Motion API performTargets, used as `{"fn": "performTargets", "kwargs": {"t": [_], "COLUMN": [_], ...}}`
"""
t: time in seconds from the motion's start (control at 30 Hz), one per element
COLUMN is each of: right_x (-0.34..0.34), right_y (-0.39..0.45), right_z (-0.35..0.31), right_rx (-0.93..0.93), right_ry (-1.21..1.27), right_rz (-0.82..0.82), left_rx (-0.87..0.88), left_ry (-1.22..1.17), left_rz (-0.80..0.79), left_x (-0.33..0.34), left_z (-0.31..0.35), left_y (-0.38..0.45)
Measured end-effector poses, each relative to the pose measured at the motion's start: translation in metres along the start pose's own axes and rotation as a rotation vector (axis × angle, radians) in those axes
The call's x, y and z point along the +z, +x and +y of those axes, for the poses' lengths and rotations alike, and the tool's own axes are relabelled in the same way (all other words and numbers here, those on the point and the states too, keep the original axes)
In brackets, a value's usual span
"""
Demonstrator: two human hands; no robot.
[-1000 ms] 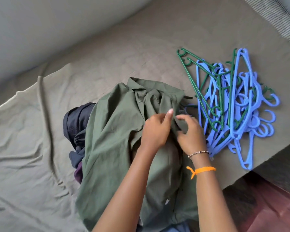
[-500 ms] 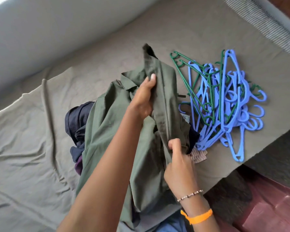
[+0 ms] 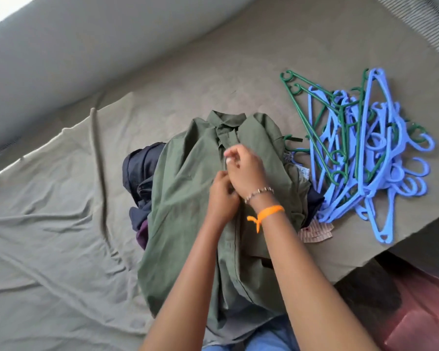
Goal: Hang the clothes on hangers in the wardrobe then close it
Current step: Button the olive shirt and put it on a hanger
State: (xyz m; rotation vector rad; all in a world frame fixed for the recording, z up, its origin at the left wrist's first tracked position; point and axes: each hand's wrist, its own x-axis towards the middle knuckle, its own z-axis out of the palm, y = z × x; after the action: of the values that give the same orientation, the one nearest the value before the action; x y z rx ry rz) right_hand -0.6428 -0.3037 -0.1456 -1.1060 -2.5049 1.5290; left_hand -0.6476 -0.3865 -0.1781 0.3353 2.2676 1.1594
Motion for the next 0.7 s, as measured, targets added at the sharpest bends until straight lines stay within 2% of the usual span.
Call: {"fn": "performTargets", "kwargs": {"t": [0.1, 0.17, 0.23, 0.3, 0.4, 0.47, 0.57, 0.63, 0.7], "right_x": [0.024, 0.032, 0.034, 0.033, 0.024, 0.017, 0.008, 0.004, 0.003], "right_y": [0.043, 0.055, 0.056, 0.052, 0.046, 0.046, 0.044, 0.039, 0.032], "right_z": [0.013, 0.033, 0.052, 0.067, 0.082, 0.089, 0.088, 0.087, 0.088], "right_rx": [0.009, 0.057, 0.083, 0.092, 0.227, 0.297, 0.389, 0.428, 0.405], "right_ry": [-0.097, -0.262, -0.31, -0.155, 0.288, 0.538, 0.906, 1.03, 0.938], "right_rz": [-0.123, -0.16, -0.094, 0.013, 0.113, 0.151, 0.248, 0.311, 0.337], "left_rx": [0.072, -0.01, -0.087, -0.154, -0.208, -0.144, -0.016, -0.003, -0.017], "left_ry": [0.073, 0.085, 0.131, 0.194, 0.278, 0.301, 0.189, 0.208, 0.268], "left_rz": [0.062, 0.188, 0.228, 0.182, 0.173, 0.222, 0.248, 0.151, 0.078], "left_x": [0.006, -0.002, -0.01, -0.015, -0.016, -0.014, -0.007, -0.004, -0.003], "left_z": [-0.005, -0.014, -0.027, -0.038, -0.044, -0.039, -0.025, -0.021, -0.022], "left_y": [-0.009, -0.008, -0.004, -0.002, 0.003, 0.007, 0.014, 0.019, 0.021]}}
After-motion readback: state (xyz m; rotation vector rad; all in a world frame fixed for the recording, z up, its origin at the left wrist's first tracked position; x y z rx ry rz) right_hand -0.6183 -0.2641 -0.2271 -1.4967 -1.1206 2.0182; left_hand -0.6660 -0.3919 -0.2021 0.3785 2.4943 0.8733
